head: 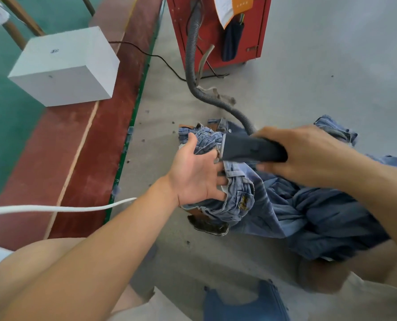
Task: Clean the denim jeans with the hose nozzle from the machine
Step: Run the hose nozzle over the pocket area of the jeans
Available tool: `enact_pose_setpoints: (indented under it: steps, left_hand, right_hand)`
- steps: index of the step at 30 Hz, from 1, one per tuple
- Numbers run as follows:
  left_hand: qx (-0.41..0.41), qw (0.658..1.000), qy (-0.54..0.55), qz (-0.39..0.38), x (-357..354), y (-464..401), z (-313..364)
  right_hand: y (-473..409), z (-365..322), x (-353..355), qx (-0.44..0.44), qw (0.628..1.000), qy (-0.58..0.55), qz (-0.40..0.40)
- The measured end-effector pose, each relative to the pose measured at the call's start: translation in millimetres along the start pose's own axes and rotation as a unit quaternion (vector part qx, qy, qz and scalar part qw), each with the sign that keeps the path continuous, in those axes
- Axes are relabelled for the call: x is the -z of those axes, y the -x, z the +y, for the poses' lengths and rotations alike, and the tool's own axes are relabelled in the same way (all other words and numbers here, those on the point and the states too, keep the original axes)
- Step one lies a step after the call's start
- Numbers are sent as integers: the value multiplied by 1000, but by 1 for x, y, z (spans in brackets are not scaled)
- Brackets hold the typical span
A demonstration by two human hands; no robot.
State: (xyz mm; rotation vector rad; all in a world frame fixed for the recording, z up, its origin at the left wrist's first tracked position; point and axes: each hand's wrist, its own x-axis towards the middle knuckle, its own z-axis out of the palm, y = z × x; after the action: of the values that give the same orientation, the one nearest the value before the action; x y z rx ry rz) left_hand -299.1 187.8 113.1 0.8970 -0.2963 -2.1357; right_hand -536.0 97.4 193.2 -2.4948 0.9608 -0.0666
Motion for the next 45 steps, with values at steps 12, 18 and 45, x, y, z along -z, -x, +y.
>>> enact_pose_setpoints:
  steps: [12, 18, 45]
  left_hand:
    - [-82, 977, -35, 193, -1, -6, 17]
    - [-34, 861, -428, 272, 21, -14, 12]
    - [75, 956, -211, 189, 37, -12, 8]
  right_hand:
    - [-21, 5, -16, -98, 993, -48, 51]
    - [-12, 6, -12, -83, 994, -48, 60]
    - [19, 25, 12, -8, 997, 8, 82]
